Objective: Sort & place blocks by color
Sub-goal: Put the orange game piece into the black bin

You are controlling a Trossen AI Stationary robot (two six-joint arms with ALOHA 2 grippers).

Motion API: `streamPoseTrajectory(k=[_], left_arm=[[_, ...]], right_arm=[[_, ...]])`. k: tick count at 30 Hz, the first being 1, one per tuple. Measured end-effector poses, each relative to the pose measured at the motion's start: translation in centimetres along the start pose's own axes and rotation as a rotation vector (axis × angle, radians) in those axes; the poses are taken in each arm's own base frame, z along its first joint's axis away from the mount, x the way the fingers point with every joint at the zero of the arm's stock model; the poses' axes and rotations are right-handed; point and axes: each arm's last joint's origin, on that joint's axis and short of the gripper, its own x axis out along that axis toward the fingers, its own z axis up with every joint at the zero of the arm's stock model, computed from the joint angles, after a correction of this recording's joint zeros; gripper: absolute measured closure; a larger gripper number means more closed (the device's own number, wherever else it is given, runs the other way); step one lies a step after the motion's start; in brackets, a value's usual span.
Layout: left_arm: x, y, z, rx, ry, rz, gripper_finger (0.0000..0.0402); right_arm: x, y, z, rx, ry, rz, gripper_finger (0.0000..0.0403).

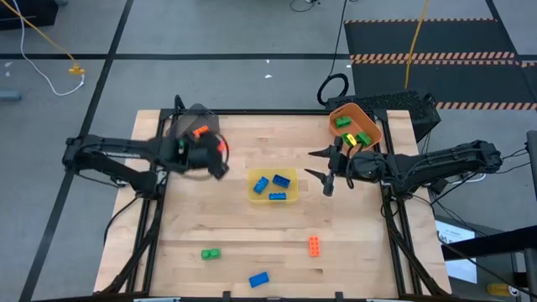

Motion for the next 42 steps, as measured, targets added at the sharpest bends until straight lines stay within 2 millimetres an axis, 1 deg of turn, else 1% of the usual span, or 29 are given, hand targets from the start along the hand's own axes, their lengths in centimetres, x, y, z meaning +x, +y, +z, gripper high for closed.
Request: streamPoseTrajectory(k=[4, 7, 12, 16, 21, 25, 28, 30, 32, 36, 42], left_arm=[[1.3, 3.2, 1.1, -0.107, 0.052, 0.119, 0.0258], [2.4, 5.4, 1.7, -0.155, 0.112, 0.165, 0.0255], [4.2, 8.7, 2.5, -0.212, 0.195, 0.211, 0.0252], [5.5, 11.1, 2.8, -0.26, 0.25, 0.258, 0.0257], [7.2, 13.6, 2.8, -0.326, 0.343, 0.24, 0.0249], [8.4, 14.6, 2.7, -0.328, 0.394, 0.259, 0.0245], [9.0, 14.7, 2.7, -0.323, 0.413, 0.258, 0.025], [9.5, 14.7, 2.7, -0.326, 0.431, 0.25, 0.0244], [9.7, 14.6, 2.6, -0.325, 0.445, 0.251, 0.0227], [10.1, 14.4, 2.5, -0.328, 0.469, 0.255, 0.0177], [10.1, 14.3, 2.5, -0.334, 0.477, 0.223, 0.0115]], right_arm=[[0.0, 0.0, 0.0, -0.007, 0.001, 0.0, 0.0161], [0.0, 0.0, 0.0, -0.007, 0.001, 0.0, 0.0161], [0.0, 0.0, 0.0, -0.008, 0.003, 0.001, 0.0161], [0.0, 0.0, -0.2, -0.012, 0.015, 0.002, 0.0161], [0.0, 0.0, -0.4, -0.007, 0.039, 0.004, 0.0161], [0.0, 0.1, -0.8, -0.011, 0.076, 0.007, 0.0161], [-0.1, 0.1, -1.2, -0.002, 0.113, 0.009, 0.0161], [-0.1, 0.1, -1.2, 0.002, 0.12, 0.009, 0.0161], [-0.1, 0.1, -1.2, 0.003, 0.121, 0.009, 0.0161], [-0.1, 0.1, -1.2, 0.01, 0.121, 0.009, 0.0161], [-0.1, 0.1, -1.2, 0.011, 0.121, 0.009, 0.0161]])
